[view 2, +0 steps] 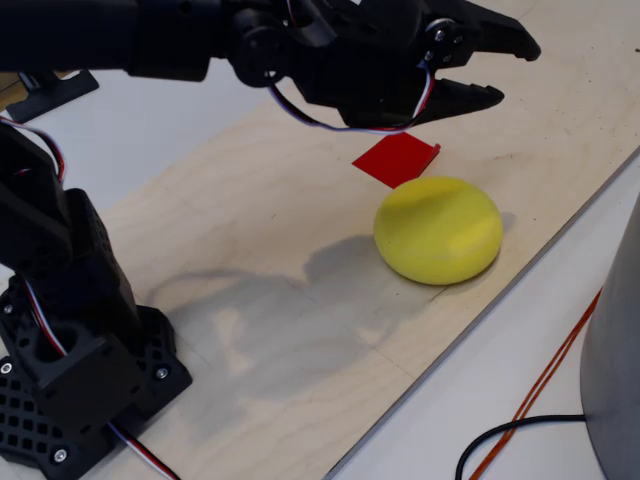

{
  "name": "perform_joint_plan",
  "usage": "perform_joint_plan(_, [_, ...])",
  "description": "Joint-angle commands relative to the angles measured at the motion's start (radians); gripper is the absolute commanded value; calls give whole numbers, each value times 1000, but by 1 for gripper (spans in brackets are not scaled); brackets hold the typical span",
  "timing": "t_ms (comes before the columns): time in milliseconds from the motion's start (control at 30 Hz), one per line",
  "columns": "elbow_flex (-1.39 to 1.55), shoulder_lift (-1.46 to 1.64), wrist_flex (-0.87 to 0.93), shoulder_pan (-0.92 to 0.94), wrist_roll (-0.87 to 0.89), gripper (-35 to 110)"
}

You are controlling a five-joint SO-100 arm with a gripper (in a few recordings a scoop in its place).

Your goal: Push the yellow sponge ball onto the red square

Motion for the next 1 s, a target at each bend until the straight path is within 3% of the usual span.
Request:
perform_joint_plan(0, [29,94,40,52,3,15])
perform_joint_plan(300, [41,109,169,114,0,16])
perform_joint_plan(967, [0,-126,170,74,190,16])
